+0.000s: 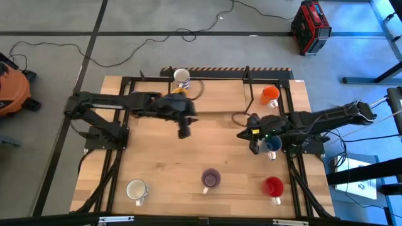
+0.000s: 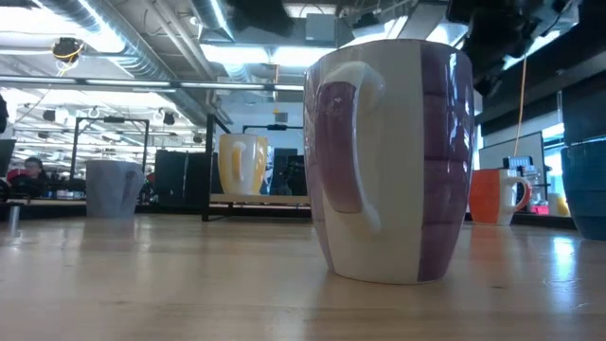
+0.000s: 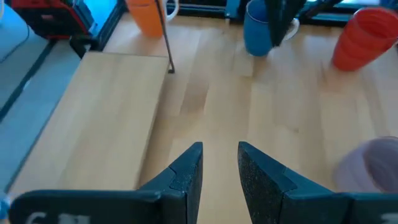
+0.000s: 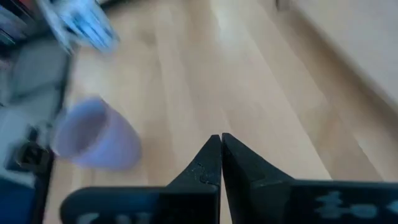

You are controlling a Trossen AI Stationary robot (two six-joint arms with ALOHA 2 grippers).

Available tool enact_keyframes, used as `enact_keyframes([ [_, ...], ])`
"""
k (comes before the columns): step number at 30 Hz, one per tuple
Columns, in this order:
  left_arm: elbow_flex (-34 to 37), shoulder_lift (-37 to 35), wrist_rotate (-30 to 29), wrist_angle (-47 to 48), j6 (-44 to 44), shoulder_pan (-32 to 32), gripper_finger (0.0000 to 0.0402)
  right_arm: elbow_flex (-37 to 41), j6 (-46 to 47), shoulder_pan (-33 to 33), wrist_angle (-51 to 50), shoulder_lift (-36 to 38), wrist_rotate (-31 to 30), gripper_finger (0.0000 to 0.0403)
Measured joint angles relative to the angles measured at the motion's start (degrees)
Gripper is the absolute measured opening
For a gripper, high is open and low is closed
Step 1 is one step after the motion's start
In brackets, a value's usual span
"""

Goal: Place coffee mugs
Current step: Put the blue mug on the shelf

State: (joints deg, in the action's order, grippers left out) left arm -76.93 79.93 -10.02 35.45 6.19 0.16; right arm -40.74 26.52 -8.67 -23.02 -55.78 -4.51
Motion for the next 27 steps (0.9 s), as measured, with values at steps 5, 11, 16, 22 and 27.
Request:
enact_keyframes([
  [5, 9.9, -10.1, -0.1, -1.7, 4.9, -1.7, 0.0095, -10.3, 8.2, 0.0, -17.2, -6.5, 2.8, 0.0003],
  [11, 16.8, -17.6, -1.6, -2.9, 5.8, -4.6, 0.0095, -18.6, 20.1, -0.1, -31.7, -8.1, 11.1, 0.0003],
  [16, 18.9, -19.5, -2.8, -3.5, 5.1, -5.7, 0.0095, -19.2, 31.4, -1.5, -38.0, -6.1, 12.9, 0.0003],
  [22, 20.8, -19.5, -2.6, -2.9, 4.1, -6.4, 0.0094, -19.2, 41.0, -6.5, -50.2, -6.2, 13.1, 0.0011],
  [27, 21.5, -19.5, -2.5, -3.2, 3.8, -6.3, 0.0094, -17.0, 46.6, -9.7, -51.4, -6.3, 9.2, 0.0081],
])
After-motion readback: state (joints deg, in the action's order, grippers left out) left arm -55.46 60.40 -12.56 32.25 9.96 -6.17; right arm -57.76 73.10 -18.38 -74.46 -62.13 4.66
